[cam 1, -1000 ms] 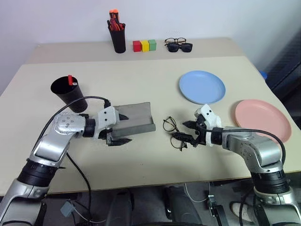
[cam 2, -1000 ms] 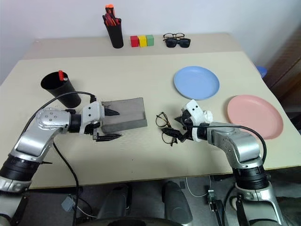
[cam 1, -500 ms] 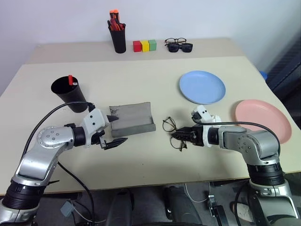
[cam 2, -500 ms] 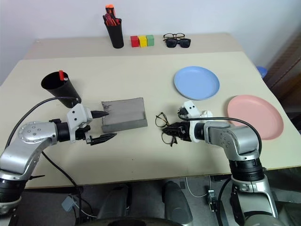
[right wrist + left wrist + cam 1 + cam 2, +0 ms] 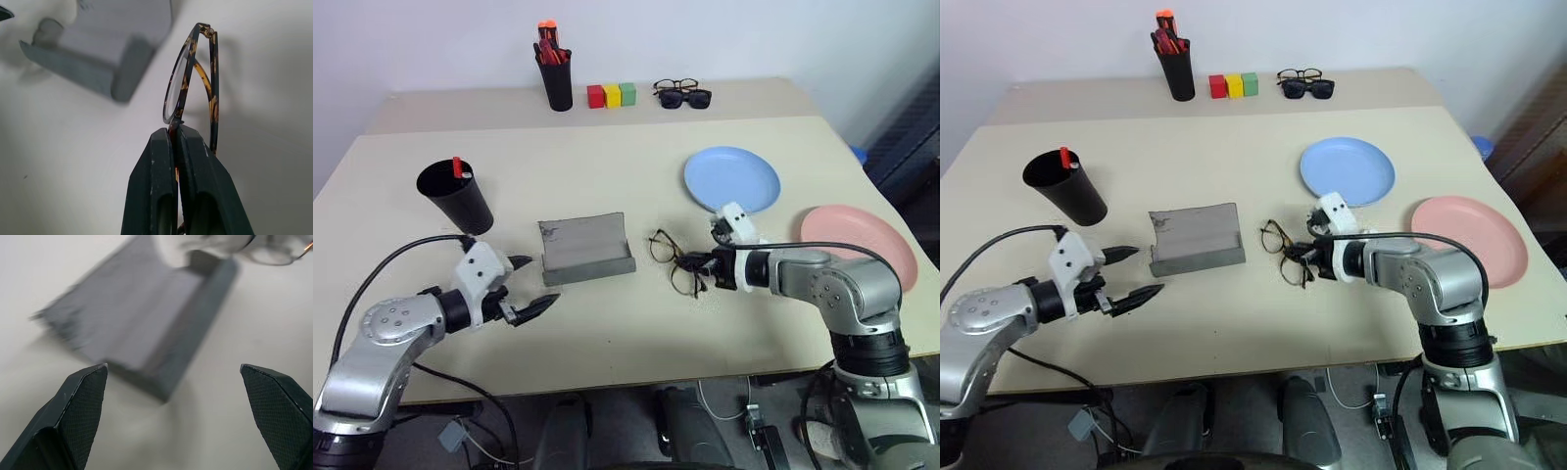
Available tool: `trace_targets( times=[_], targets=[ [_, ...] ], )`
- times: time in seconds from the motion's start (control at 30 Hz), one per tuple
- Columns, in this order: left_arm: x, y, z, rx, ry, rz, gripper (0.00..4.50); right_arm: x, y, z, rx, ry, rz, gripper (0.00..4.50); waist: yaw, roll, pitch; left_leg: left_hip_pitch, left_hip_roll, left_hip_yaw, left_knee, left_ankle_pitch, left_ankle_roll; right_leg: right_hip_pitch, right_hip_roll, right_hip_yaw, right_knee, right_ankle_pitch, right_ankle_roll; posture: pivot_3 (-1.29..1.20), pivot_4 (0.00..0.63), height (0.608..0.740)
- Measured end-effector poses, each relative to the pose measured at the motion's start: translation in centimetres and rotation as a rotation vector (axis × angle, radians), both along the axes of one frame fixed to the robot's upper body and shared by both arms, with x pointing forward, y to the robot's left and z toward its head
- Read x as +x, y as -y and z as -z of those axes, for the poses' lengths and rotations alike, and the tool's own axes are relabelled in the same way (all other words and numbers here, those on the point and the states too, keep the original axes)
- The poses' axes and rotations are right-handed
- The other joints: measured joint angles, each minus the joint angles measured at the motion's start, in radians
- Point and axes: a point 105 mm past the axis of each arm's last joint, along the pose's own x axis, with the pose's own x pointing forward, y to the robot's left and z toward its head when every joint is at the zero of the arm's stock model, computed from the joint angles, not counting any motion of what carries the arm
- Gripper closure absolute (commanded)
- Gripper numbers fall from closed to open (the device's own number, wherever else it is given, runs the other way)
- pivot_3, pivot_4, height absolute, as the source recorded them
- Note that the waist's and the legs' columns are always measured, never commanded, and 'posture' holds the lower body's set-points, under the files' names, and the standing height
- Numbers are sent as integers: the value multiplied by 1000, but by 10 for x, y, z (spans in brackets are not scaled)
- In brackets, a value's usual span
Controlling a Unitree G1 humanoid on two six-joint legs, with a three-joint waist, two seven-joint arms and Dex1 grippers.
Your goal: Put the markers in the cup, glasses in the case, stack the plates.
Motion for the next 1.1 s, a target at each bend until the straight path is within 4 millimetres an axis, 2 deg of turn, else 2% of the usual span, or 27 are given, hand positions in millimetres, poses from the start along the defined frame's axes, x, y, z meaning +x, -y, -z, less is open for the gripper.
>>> trace_targets(
  times=[0.07, 0.17, 0.27, 0.33, 0.4, 0.47, 0.57, 0.7, 0.8, 0.9, 0.97, 1.03, 1.1],
  targets=[
    [-4, -9, 3, -1, -9, -46, 38, 1, -14, -28, -24, 130, -85, 4432, 2, 0, 0, 0, 0, 0, 0, 0, 0, 0, 0, 0, 0, 0, 0, 0, 150, 740],
    [-13, -18, 13, 8, -45, -92, 38, 1, -44, -55, -62, 292, -256, 4432, 4, 0, 0, 0, 0, 1, 0, 0, 0, 0, 0, 0, -1, 0, -1, 0, 150, 740],
    [-17, -22, 20, 12, -65, -114, 38, 8, -78, -63, -56, 355, -392, 4432, 4, 0, 0, 0, 0, 0, 0, 0, 0, 0, 0, 0, 0, -2, -3, 0, 150, 740],
    [-17, -25, 22, 15, -67, -130, 38, 12, -98, -55, -77, 368, -467, 4432, 6, 0, 0, 0, 0, 0, 0, 0, 0, 0, -1, 0, -1, -1, -2, 0, 150, 740],
    [-17, -28, 24, 14, -72, -153, 38, 19, -121, -39, -109, 358, -545, 4432, 4, -1, 0, 0, 0, 1, 0, 0, 0, 0, -1, 0, -1, 0, 0, 0, 150, 740],
    [-17, -25, 23, 5, -61, -157, 38, 27, -133, -20, -156, 343, -586, 4432, 4, -1, 0, 0, 0, 1, 0, 0, 0, 0, -1, 0, 0, 0, 0, 0, 150, 740],
    [-22, -23, 22, -5, -53, -166, 38, 32, -128, 5, -233, 314, -647, 4432, 12, 0, 0, -1, -1, 0, 0, 0, 0, 0, -2, -1, -1, 0, 0, 0, 150, 740],
    [-26, -19, 13, -28, -22, -165, 38, 30, -115, 11, -261, 287, -722, 4432, 7, 0, 0, -1, 0, 0, 0, 0, 0, 0, -2, -1, 0, 0, 0, 0, 150, 740],
    [-26, -14, 10, -46, -7, -155, 38, 27, -114, 15, -258, 260, -748, 3526, 2, 0, 0, 1, 0, 0, -1, 0, 0, 0, 0, -1, 1, 0, -1, 0, 150, 740],
    [-24, -14, 8, -49, 3, -160, 38, 30, -114, 13, -234, 253, -729, 1958, 3, 0, 0, 0, 0, 0, -1, 0, 0, 0, -1, -1, 1, 0, -1, 0, 150, 740],
    [-17, -12, 0, -71, 35, -155, 38, 33, -117, 8, -205, 273, -694, 997, 5, 0, 0, 0, 0, 0, 0, 0, 0, 0, -1, -1, 1, 0, -1, 0, 150, 740],
    [-6, -7, -13, -142, 78, -148, 580, 38, -119, 1, -179, 301, -654, 939, 9, 0, 0, 0, 0, 0, 0, 0, 0, 0, -1, -1, 0, 0, 0, 0, 150, 740],
    [9, -4, -27, -191, 118, -149, 1415, 41, -117, -10, -152, 340, -622, 939, 13, 0, 0, -1, -1, 0, 0, 0, 0, 0, -1, -1, 0, 0, 0, 0, 150, 740]
  ],
)
